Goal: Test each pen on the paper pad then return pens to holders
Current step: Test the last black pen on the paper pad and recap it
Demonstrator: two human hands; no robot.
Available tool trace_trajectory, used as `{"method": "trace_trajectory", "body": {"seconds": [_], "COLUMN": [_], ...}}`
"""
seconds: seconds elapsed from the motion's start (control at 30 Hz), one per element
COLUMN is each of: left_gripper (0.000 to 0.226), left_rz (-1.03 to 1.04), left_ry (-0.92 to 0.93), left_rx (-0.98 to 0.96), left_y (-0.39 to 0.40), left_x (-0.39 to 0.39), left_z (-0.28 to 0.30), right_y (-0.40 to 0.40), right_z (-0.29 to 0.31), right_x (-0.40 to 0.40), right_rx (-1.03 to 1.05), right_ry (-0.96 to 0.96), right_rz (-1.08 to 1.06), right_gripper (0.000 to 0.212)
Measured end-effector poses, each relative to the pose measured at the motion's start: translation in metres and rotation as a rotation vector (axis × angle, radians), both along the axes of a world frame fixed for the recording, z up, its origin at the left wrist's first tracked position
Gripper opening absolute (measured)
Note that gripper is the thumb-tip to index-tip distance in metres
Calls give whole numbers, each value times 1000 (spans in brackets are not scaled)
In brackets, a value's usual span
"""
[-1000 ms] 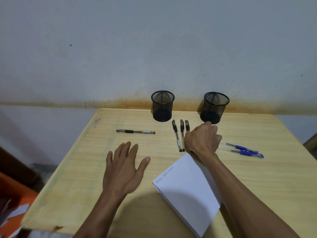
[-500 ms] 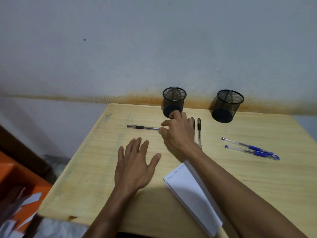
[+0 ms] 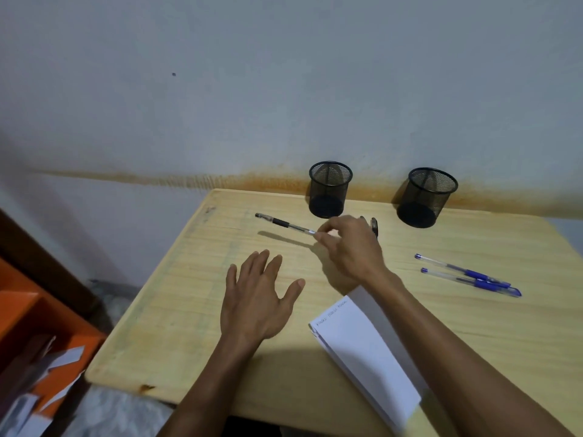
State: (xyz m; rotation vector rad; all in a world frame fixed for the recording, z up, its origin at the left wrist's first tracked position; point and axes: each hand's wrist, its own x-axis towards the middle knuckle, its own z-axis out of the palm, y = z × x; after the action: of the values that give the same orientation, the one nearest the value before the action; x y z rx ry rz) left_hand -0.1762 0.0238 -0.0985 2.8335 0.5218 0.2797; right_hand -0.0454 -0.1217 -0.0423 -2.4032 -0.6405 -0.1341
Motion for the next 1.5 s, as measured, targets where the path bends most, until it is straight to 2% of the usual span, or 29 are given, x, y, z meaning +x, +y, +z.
{"method": "trace_trajectory", "body": {"seconds": [0.1,0.23,0.3,0.4,0.47,0.57,0.67,0.8,0.93,1.13,1.2,1.3,1.4,1.5], "left_gripper": [75,72,66,57,59,54,35,20,21,29,21,10,12,14], "left_rz": [-4,1,-9,-58,-226,-434,-442,-457,-468,-515,-454,-183,-39,25], "left_ry": [-9,-47,-128,-358,-406,-398,-453,-545,-508,-535,-530,-484,-387,-391], "left_rx": [-24,-91,-195,-507,-455,-215,-116,-131,-127,-174,-201,-347,-333,-369], "left_y": [-1,-1,-4,-20,-40,-65,-80,-92,-106,-109,-97,-54,-18,-11], "left_x": [-2,-4,-8,-18,-24,-22,-15,-13,-13,-18,-21,-32,-42,-38], "left_z": [0,-1,2,23,42,55,57,61,67,75,73,69,61,52], "right_y": [-45,-97,-121,-151,-163,-171,-172,-163,-139,-135,-142,-177,-196,-182], "right_z": [13,20,21,19,20,27,35,35,26,24,28,39,41,28], "right_x": [-19,-46,-57,-68,-71,-72,-73,-80,-99,-96,-89,-62,-48,-57], "right_rx": [257,375,360,346,357,448,646,927,891,831,897,1009,955,881], "right_ry": [182,217,230,215,207,261,312,481,570,459,450,342,337,390], "right_rz": [17,-2,-6,-13,-17,2,-3,-60,-43,41,22,-141,-136,-97], "right_gripper": [8,3,6,12,14,11,6,23,13,4,5,9,9,7]}}
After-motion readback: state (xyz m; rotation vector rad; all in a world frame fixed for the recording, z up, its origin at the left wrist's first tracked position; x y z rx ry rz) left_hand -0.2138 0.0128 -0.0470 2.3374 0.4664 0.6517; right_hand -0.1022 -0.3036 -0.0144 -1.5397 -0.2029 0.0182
